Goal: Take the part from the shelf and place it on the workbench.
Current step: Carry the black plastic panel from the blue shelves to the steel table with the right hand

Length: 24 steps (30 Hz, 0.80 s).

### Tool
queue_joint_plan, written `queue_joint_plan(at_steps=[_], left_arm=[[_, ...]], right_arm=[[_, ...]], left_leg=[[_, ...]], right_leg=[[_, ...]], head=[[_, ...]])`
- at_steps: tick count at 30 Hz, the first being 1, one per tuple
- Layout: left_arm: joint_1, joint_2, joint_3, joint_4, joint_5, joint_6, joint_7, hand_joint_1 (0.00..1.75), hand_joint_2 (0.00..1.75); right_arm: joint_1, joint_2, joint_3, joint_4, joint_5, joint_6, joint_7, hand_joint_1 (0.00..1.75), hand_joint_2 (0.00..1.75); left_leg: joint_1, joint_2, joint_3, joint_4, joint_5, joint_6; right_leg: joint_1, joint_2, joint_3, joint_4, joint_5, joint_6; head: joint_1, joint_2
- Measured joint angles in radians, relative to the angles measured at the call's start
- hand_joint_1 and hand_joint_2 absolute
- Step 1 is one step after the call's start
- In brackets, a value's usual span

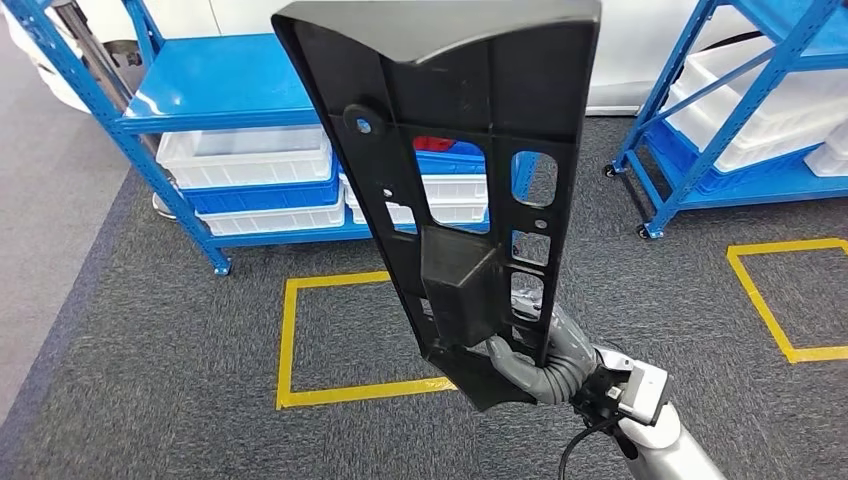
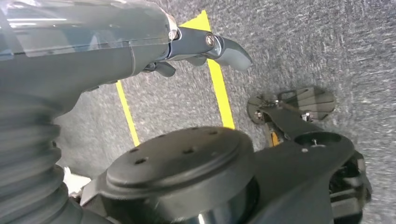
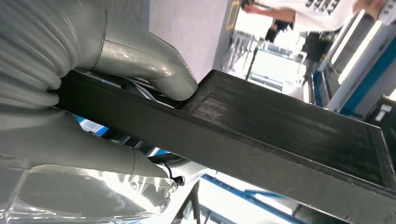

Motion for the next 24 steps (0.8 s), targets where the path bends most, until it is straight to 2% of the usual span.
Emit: queue_joint_plan(at_steps=[2, 4, 5, 7, 8, 9, 10, 11, 12, 13, 15, 17, 18, 20, 21, 22, 23, 24], left_arm=[[0.000, -0.002, 0.000, 0.000, 0.000, 0.000, 0.001, 0.00, 1.75], [-0.003, -0.005, 0.000, 0.000, 0.001, 0.000, 0.001, 0.00, 1.75], [-0.003, -0.006, 0.000, 0.000, 0.001, 0.000, 0.000, 0.00, 1.75], [0.000, -0.007, 0.000, 0.000, -0.001, 0.000, 0.000, 0.00, 1.75], [0.001, -0.008, 0.000, 0.000, -0.003, 0.000, -0.001, 0.00, 1.75], [0.002, -0.008, 0.000, 0.000, -0.004, 0.000, -0.001, 0.00, 1.75], [0.001, -0.009, 0.000, 0.000, -0.006, 0.000, -0.001, 0.00, 1.75], [0.001, -0.010, 0.000, 0.000, -0.006, 0.001, -0.001, 0.00, 1.75], [0.000, -0.010, 0.000, 0.000, -0.005, 0.001, -0.001, 0.00, 1.75], [0.000, -0.010, 0.001, 0.000, -0.004, 0.002, -0.001, 0.00, 1.75], [-0.002, -0.008, 0.002, 0.000, 0.001, 0.004, -0.001, 0.00, 1.75], [-0.003, -0.008, 0.003, 0.000, 0.005, 0.005, -0.003, 0.00, 1.75], [-0.004, -0.008, 0.004, 0.000, 0.005, 0.006, -0.004, 0.00, 1.75], [-0.002, -0.008, 0.005, 0.000, 0.006, 0.005, -0.006, 0.00, 1.75], [-0.001, -0.009, 0.006, 0.000, 0.007, 0.004, -0.008, 0.00, 1.75], [0.001, -0.009, 0.007, 0.000, 0.008, 0.003, -0.009, 0.00, 1.75], [0.001, -0.009, 0.009, 0.000, 0.009, 0.003, -0.010, 0.00, 1.75], [0.001, -0.009, 0.011, 0.000, 0.009, 0.002, -0.011, 0.00, 1.75]], right_arm=[[0.013, 0.000, -0.011, -0.009, 0.000, 0.001, -0.004, 1.75, 1.75], [0.024, 0.001, -0.022, -0.019, 0.002, 0.001, -0.010, 1.75, 1.75], [0.028, 0.003, -0.026, -0.023, 0.004, 0.001, -0.012, 1.75, 1.75], [0.038, 0.005, -0.034, -0.028, 0.009, 0.000, -0.016, 1.75, 1.75], [0.045, 0.006, -0.039, -0.029, 0.012, 0.000, -0.016, 1.75, 1.75], [0.053, 0.007, -0.044, -0.030, 0.015, -0.001, -0.016, 1.75, 1.75], [0.058, 0.007, -0.049, -0.032, 0.016, 0.000, -0.016, 1.75, 1.75], [0.060, 0.007, -0.054, -0.034, 0.015, 0.000, -0.016, 1.75, 1.75], [0.059, 0.007, -0.059, -0.037, 0.012, 0.002, -0.015, 1.75, 1.75], [0.057, 0.007, -0.063, -0.038, 0.008, 0.004, -0.013, 1.75, 1.75], [0.054, 0.007, -0.072, -0.039, -0.004, 0.013, -0.010, 1.75, 1.75], [0.054, 0.007, -0.080, -0.040, -0.014, 0.018, -0.010, 1.75, 1.75], [0.056, 0.007, -0.084, -0.040, -0.017, 0.018, -0.014, 1.75, 1.75], [0.064, 0.007, -0.088, -0.040, -0.016, 0.017, -0.027, 1.75, 1.75], [0.073, 0.007, -0.090, -0.041, -0.011, 0.015, -0.035, 1.75, 1.75], [0.086, 0.007, -0.092, -0.042, -0.005, 0.013, -0.042, 1.75, 1.75], [0.101, 0.006, -0.095, -0.044, 0.002, 0.011, -0.048, 1.75, 1.75], [0.117, 0.006, -0.097, -0.046, 0.009, 0.008, -0.052, 1.75, 1.75]], left_leg=[[0.000, 0.013, 0.005, -0.020, 0.009, 0.003], [0.004, 0.033, 0.011, -0.043, 0.022, 0.009], [0.006, 0.044, 0.013, -0.053, 0.028, 0.011], [0.005, 0.065, 0.010, -0.054, 0.031, 0.013], [0.006, 0.076, 0.007, -0.052, 0.030, 0.013], [0.007, 0.087, 0.004, -0.048, 0.029, 0.011], [0.010, 0.098, 0.001, -0.042, 0.027, 0.007], [0.013, 0.107, -0.003, -0.034, 0.022, 0.002], [0.015, 0.115, -0.006, -0.024, 0.017, -0.005], [0.015, 0.123, -0.010, -0.011, 0.009, -0.013], [0.011, 0.138, -0.015, 0.005, -0.001, -0.028], [0.012, 0.153, -0.013, 0.007, -0.004, -0.038], [0.014, 0.148, -0.014, 0.012, -0.011, -0.044], [0.019, 0.109, -0.036, 0.069, -0.055, -0.050], [0.019, 0.083, -0.061, 0.129, -0.091, -0.052], [0.018, 0.068, -0.090, 0.200, -0.126, -0.050], [0.016, 0.061, -0.116, 0.261, -0.150, -0.048], [0.014, 0.057, -0.130, 0.297, -0.156, -0.044]], right_leg=[[-0.004, 0.012, -0.006, 0.000, 0.006, 0.011], [-0.003, -0.006, -0.022, 0.026, -0.013, 0.019], [-0.003, -0.022, -0.042, 0.066, -0.038, 0.023], [-0.009, -0.045, -0.104, 0.191, -0.099, 0.033], [-0.015, -0.049, -0.129, 0.244, -0.115, 0.039], [-0.021, -0.052, -0.140, 0.266, -0.113, 0.045], [-0.027, -0.058, -0.131, 0.249, -0.093, 0.052], [-0.032, -0.070, -0.104, 0.197, -0.062, 0.059], [-0.035, -0.094, -0.070, 0.132, -0.037, 0.066], [-0.036, -0.113, -0.042, 0.077, -0.019, 0.066], [-0.031, -0.131, -0.024, 0.032, -0.014, 0.053], [-0.027, -0.109, -0.031, 0.036, -0.011, 0.034], [-0.027, -0.099, -0.033, 0.035, -0.009, 0.027], [-0.027, -0.080, -0.035, 0.032, -0.003, 0.015], [-0.026, -0.072, -0.036, 0.031, 0.000, 0.011], [-0.023, -0.063, -0.037, 0.030, 0.002, 0.007], [-0.019, -0.053, -0.038, 0.029, 0.003, 0.004], [-0.015, -0.042, -0.039, 0.029, 0.005, 0.002]], head=[[0.000, 0.000], [0.000, 0.000], [0.000, 0.000], [0.000, 0.000], [0.000, 0.000], [0.000, 0.000], [0.000, 0.000], [0.000, 0.000], [0.000, 0.000], [0.000, 0.000], [0.000, 0.000], [0.000, 0.000], [0.000, 0.000], [0.000, 0.000], [0.000, 0.000], [0.000, 0.000], [0.000, 0.000], [0.000, 0.000]])
